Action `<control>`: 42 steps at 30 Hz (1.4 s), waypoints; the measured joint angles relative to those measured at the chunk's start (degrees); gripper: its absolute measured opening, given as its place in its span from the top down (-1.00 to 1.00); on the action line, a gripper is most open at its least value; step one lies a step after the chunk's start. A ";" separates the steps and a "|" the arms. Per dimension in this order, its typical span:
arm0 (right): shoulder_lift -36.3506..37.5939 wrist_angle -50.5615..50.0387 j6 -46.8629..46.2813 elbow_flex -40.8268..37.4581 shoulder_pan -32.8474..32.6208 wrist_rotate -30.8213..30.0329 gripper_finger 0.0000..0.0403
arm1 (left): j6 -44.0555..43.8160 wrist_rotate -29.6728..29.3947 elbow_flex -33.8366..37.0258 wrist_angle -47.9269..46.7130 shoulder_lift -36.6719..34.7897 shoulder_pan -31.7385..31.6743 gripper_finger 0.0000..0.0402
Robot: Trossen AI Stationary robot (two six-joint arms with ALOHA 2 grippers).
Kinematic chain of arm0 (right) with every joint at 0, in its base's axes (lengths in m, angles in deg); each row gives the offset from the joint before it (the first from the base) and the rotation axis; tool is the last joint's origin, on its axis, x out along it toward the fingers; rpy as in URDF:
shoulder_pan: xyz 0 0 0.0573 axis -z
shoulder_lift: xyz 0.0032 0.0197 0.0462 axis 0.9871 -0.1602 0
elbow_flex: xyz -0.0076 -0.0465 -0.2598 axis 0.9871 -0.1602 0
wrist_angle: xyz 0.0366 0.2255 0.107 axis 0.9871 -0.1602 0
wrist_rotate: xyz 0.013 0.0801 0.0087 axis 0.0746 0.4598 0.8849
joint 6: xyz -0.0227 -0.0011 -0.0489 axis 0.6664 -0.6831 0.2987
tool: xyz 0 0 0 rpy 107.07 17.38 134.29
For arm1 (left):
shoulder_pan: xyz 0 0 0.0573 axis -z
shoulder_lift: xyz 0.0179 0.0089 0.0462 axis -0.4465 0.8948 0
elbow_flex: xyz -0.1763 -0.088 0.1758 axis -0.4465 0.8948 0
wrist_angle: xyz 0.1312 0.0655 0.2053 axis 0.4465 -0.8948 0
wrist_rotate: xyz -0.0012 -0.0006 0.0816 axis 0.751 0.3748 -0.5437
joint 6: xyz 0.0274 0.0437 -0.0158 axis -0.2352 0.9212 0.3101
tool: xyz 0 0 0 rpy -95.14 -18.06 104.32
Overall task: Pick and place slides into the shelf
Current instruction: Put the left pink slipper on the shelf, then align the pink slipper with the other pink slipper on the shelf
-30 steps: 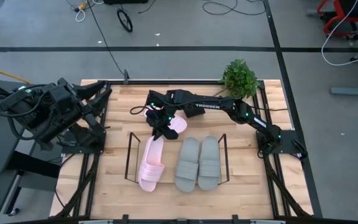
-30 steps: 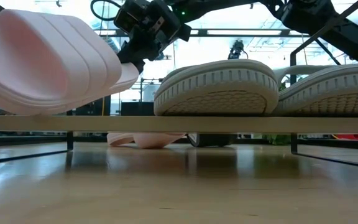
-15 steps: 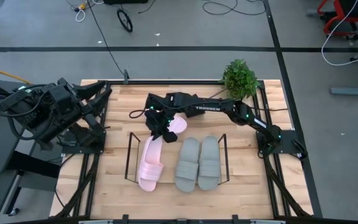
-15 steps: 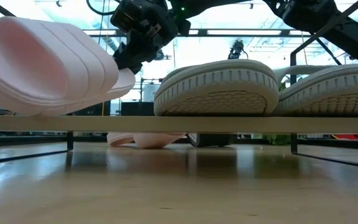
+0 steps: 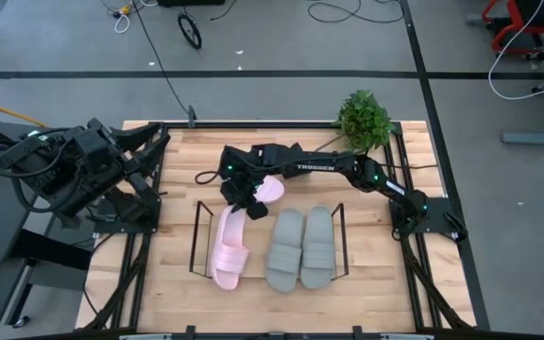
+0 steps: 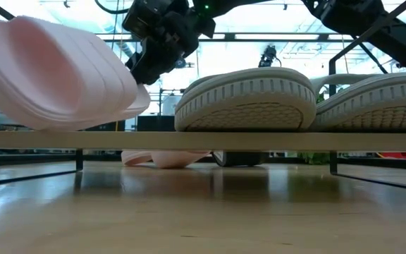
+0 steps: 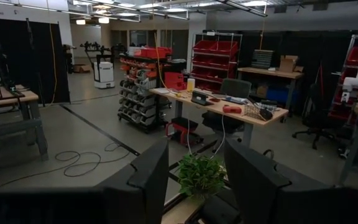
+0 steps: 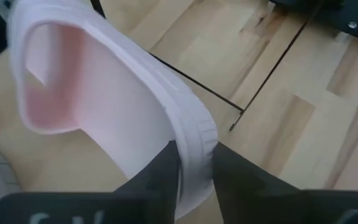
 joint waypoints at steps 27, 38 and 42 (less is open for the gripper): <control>0.00 2.78 -0.02 -0.14 -1.58 -6.45 0.19 | -0.04 0.00 0.00 -1.31 0.00 -0.01 0.19; 0.11 2.06 -9.12 -2.89 -2.35 -13.31 0.17 | -0.04 0.00 0.00 -1.37 0.00 0.00 0.19; 1.24 -1.33 -14.55 -2.89 -2.35 -14.10 0.26 | 0.00 0.00 0.00 -1.76 0.00 -0.02 0.19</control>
